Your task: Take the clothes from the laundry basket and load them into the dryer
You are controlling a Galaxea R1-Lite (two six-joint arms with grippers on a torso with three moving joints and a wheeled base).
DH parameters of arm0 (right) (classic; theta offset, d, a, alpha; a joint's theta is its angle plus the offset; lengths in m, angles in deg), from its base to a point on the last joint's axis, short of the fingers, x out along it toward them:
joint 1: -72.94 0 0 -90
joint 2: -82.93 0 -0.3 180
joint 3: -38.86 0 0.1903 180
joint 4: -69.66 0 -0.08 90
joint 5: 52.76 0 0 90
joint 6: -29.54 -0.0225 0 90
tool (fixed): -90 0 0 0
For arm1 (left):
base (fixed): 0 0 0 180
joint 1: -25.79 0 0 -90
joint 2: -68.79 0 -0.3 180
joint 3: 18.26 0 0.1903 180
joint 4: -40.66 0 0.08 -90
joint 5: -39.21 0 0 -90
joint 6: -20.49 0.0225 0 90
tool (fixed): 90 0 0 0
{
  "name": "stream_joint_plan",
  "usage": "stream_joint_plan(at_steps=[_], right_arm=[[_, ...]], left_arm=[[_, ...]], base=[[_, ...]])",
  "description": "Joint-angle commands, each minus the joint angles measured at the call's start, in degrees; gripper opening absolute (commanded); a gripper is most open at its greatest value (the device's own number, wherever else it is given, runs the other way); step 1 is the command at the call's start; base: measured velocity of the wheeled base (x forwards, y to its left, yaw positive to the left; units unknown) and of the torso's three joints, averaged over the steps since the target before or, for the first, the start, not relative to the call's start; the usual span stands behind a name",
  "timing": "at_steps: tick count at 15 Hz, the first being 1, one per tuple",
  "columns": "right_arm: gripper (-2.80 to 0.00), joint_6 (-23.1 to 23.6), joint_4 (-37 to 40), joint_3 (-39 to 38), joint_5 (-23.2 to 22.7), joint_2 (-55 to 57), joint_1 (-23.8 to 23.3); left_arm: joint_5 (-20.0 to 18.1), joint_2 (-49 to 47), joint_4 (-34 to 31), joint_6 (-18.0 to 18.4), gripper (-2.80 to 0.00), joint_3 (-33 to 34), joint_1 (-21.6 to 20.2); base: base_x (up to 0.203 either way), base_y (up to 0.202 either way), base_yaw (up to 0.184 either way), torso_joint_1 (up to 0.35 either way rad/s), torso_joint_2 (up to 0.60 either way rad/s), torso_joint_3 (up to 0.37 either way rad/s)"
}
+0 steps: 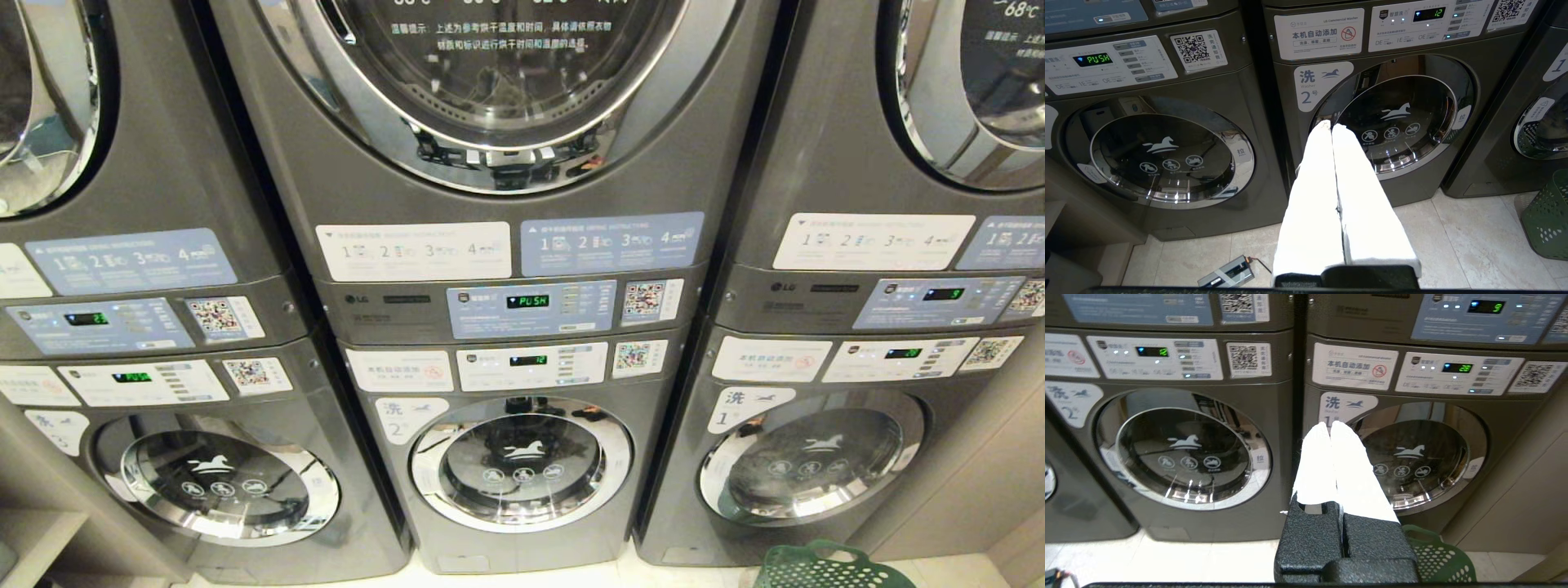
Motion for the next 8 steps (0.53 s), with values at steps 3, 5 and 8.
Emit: stream_joint_plan(at_steps=[3,5,8], right_arm=[[-2.8,0.1,-0.1,-0.4,0.2,0.0,0.0],[-2.8,0.1,-0.1,-0.4,0.2,0.1,0.0],[-2.8,0.2,0.5,-0.4,0.1,0.0,0.0]], left_arm=[[0.0,0.1,0.0,0.0,-2.8,0.0,0.0],[0.0,0.1,0.0,-0.1,-2.8,0.0,0.0],[0.0,0.1,-0.2,-0.2,-2.8,-0.1,0.0]], base=[[0.0,0.0,0.0,0.0,0.0,0.0],[0.0,0.0,0.0,0.0,0.0,0.0],[0.0,0.0,0.0,0.0,0.0,0.0]])
